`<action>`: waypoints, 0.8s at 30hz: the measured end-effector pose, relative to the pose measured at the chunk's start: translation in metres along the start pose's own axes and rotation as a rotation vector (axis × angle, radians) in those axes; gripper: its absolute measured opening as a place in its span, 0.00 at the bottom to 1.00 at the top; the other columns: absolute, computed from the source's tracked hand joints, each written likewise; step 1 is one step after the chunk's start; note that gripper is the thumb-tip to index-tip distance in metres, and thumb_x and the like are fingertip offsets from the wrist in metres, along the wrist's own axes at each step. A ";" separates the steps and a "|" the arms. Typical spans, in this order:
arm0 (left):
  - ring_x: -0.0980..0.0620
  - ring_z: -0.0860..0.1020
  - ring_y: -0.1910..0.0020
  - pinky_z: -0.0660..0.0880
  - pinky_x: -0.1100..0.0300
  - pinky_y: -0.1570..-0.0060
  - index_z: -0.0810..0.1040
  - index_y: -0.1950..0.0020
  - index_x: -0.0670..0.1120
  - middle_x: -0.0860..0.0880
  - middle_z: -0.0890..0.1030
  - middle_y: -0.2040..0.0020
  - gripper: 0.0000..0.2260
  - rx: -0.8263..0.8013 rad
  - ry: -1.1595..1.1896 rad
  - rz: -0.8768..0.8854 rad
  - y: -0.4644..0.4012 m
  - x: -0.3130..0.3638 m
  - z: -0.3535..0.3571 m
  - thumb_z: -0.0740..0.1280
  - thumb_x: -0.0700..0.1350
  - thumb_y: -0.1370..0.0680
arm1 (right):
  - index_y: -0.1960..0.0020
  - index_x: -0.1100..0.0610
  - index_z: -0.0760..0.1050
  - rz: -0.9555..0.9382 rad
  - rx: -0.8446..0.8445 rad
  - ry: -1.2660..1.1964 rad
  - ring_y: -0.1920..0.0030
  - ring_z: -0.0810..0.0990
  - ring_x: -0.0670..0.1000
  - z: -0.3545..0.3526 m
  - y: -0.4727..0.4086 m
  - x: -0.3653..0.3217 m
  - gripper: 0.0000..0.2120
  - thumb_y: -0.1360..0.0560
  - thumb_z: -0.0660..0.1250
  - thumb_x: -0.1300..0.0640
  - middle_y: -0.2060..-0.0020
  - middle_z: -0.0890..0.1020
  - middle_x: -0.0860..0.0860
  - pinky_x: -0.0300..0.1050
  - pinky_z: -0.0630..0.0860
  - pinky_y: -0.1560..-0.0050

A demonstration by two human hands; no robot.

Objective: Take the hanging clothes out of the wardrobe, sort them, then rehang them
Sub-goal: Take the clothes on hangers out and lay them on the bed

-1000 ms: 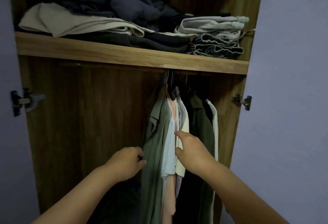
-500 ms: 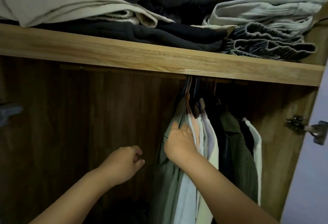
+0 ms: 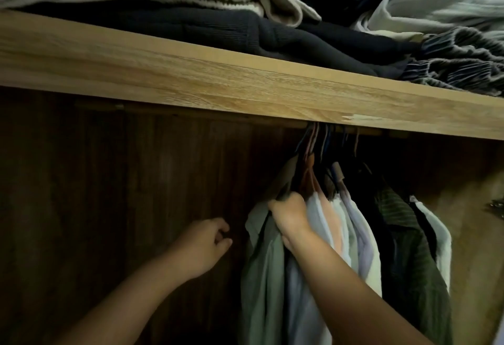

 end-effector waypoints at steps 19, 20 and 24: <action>0.60 0.73 0.60 0.67 0.68 0.65 0.76 0.42 0.46 0.51 0.76 0.51 0.10 0.333 0.292 0.073 -0.035 -0.008 -0.026 0.60 0.38 0.21 | 0.38 0.57 0.72 -0.031 -0.169 -0.776 0.56 0.83 0.55 -0.035 0.046 -0.024 0.20 0.23 0.53 0.73 0.53 0.83 0.57 0.47 0.82 0.58; 0.59 0.73 0.60 0.68 0.66 0.65 0.76 0.43 0.45 0.50 0.77 0.51 0.10 0.366 0.312 0.085 -0.036 -0.004 -0.028 0.60 0.38 0.21 | 0.41 0.56 0.73 -0.027 -0.180 -0.732 0.56 0.83 0.55 -0.041 0.055 -0.020 0.19 0.23 0.53 0.72 0.53 0.83 0.56 0.48 0.81 0.58; 0.50 0.76 0.57 0.72 0.58 0.57 0.77 0.44 0.43 0.45 0.79 0.50 0.09 0.455 0.341 0.135 -0.041 0.016 -0.029 0.61 0.37 0.22 | 0.41 0.50 0.73 -0.012 -0.246 -0.616 0.59 0.85 0.53 -0.072 0.095 -0.009 0.23 0.24 0.54 0.73 0.55 0.85 0.53 0.44 0.81 0.65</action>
Point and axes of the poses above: each hand's wrist, its own y-axis away from the middle knuckle, its own z-axis out of the palm, x = y × z, the point moved 5 cm from there along -y, towards the middle knuckle
